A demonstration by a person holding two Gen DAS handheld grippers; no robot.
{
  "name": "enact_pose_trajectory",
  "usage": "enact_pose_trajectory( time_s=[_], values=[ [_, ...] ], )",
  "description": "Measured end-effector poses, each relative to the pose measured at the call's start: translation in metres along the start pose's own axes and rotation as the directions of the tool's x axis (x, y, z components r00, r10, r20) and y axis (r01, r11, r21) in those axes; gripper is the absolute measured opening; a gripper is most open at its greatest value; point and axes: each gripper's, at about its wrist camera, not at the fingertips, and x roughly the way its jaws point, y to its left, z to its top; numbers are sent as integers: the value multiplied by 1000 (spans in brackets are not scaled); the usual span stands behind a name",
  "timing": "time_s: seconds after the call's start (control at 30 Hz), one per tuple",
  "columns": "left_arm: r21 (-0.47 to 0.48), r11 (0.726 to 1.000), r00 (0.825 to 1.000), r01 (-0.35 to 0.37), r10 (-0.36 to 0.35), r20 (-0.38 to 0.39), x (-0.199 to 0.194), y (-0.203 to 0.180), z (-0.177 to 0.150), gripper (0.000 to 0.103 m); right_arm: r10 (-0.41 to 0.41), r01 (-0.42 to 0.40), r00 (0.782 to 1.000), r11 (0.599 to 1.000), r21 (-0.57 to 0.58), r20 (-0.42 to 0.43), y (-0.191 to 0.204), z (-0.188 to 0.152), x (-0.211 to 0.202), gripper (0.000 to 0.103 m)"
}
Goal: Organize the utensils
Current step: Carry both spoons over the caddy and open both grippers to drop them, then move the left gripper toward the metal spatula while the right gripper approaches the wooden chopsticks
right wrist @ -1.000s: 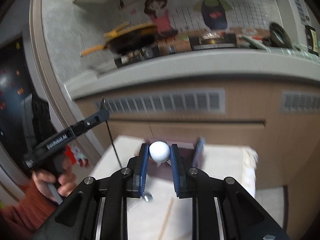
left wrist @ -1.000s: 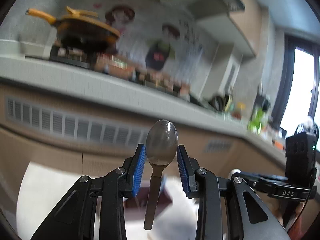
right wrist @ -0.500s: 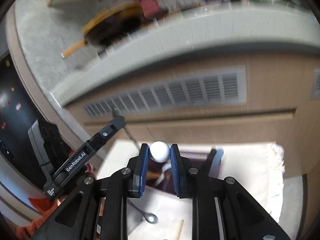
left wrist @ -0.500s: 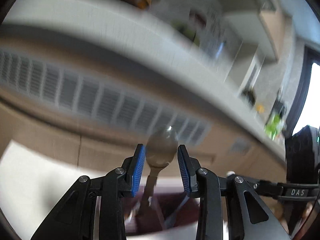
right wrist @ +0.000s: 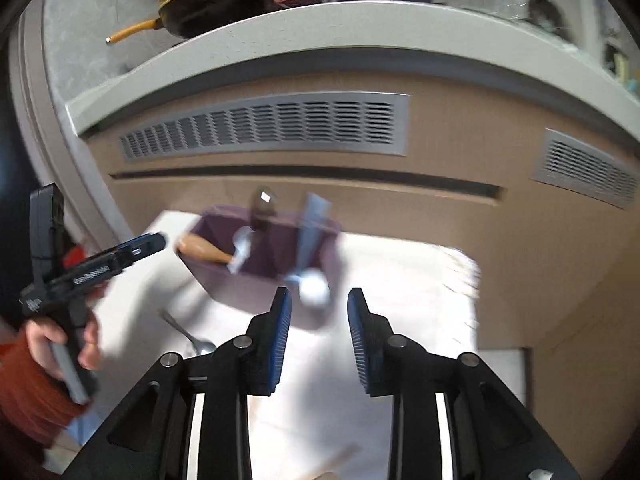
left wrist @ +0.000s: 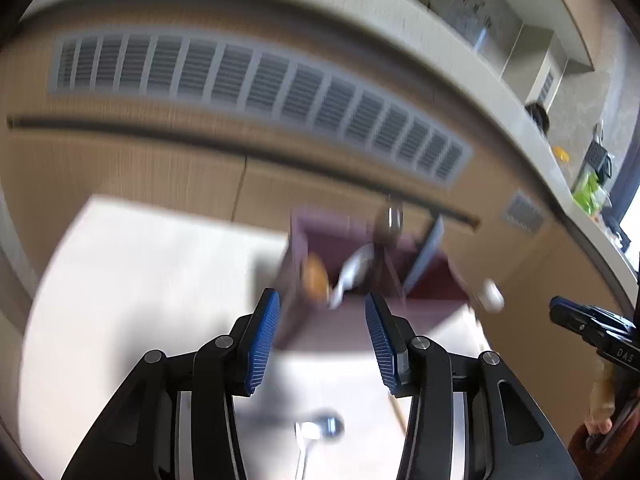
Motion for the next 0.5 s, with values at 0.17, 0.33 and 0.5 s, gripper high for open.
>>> enact_pose_trajectory(
  time_s=[0.17,0.33,0.5],
  values=[
    [26,999,993,-44,47,-107,-4,0,-42,46,-28,37,988,997,64,-150,-12,-68,-7,33],
    [84,996,988,-43,54,-146,-12,-9,-74,46,53,-6,953,988,156,-299,-9,-133,13,33],
    [69,996,981,-50,62,-185,-2,1,-74,46,160,-69,931,960,272,-327,-8,-150,40,33]
  ],
)
